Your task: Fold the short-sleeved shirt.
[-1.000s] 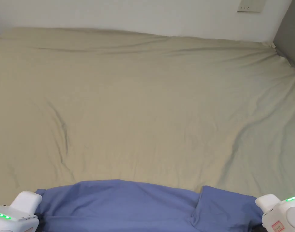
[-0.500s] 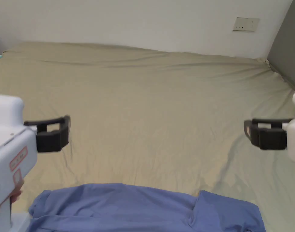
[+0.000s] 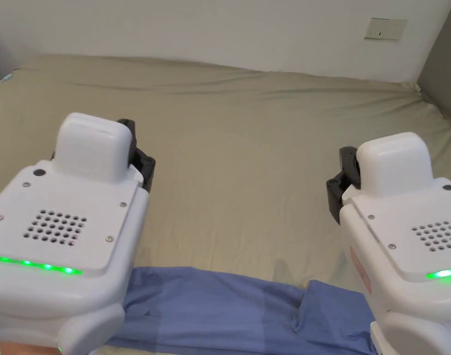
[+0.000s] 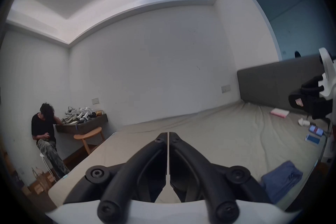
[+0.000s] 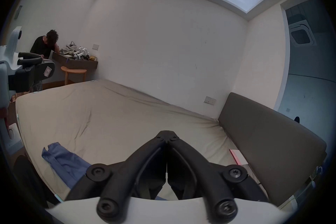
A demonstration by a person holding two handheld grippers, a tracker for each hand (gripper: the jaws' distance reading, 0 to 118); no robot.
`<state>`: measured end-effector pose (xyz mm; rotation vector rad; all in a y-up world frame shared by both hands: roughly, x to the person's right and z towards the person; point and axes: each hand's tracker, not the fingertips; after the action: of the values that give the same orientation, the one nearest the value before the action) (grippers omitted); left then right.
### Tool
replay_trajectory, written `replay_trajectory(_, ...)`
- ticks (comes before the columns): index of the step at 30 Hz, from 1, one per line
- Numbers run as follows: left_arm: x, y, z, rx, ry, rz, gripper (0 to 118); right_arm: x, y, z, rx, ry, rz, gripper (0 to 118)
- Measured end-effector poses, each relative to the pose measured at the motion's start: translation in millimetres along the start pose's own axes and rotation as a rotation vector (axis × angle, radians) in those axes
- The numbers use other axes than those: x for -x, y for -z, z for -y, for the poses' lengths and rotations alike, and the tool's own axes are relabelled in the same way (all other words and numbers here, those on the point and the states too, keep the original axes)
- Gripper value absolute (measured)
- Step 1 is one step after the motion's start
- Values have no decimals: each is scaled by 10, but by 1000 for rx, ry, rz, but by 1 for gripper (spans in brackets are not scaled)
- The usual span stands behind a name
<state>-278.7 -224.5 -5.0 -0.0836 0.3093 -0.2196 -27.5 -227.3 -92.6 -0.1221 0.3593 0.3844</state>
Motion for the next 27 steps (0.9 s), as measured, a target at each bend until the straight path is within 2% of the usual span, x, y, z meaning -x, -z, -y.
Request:
replay_trajectory(8, 20, 220, 365, 100, 51, 22, 0, 126, 211, 293, 71, 10, 1, 3)
replay_trajectory(12, 154, 436, 659, 249, 25, 92, 0, 123, 358, 411, 119, 20, -31, 3)
replay_trajectory(14, 256, 528, 932, 327, 22, 109, 16, 108, 418, 491, 146, 35, -45, 3)
replay_trajectory(15, 327, 572, 1071, 369, 8, 119, 16, 95, 452, 531, 161, 36, -48, 3)
replay_trajectory(16, 442, 636, 1243, 440, -34, 150, 20, 77, 489, 580, 179, 34, -49, 3)
replay_trajectory(17, 587, 699, 1456, 525, -95, 192, 30, 56, 512, 633, 194, 38, -49, 3)
replay_trajectory(18, 710, 753, 1629, 575, -167, 227, 47, 40, 523, 673, 208, 43, -51, 3)
replay_trajectory(19, 859, 817, 1844, 634, -234, 262, 80, 14, 552, 716, 231, 52, -55, 3)
replay_trajectory(20, 1001, 862, 2056, 690, -283, 265, 103, -9, 579, 760, 251, 58, -54, 3)
replay_trajectory(21, 1116, 886, 2210, 723, -315, 255, 116, -26, 593, 797, 258, 54, -53, 3)
replay_trajectory(24, 1519, 988, 2648, 875, -470, 289, 117, -70, 593, 894, 290, -12, -37, 3)
replay_trajectory(26, 1736, 999, 2925, 931, -622, 368, 117, -128, 586, 927, 309, -7, -31, 3)
replay_trajectory(27, 1818, 991, 3030, 940, -665, 353, 117, -154, 589, 934, 318, 1, -30, 3)
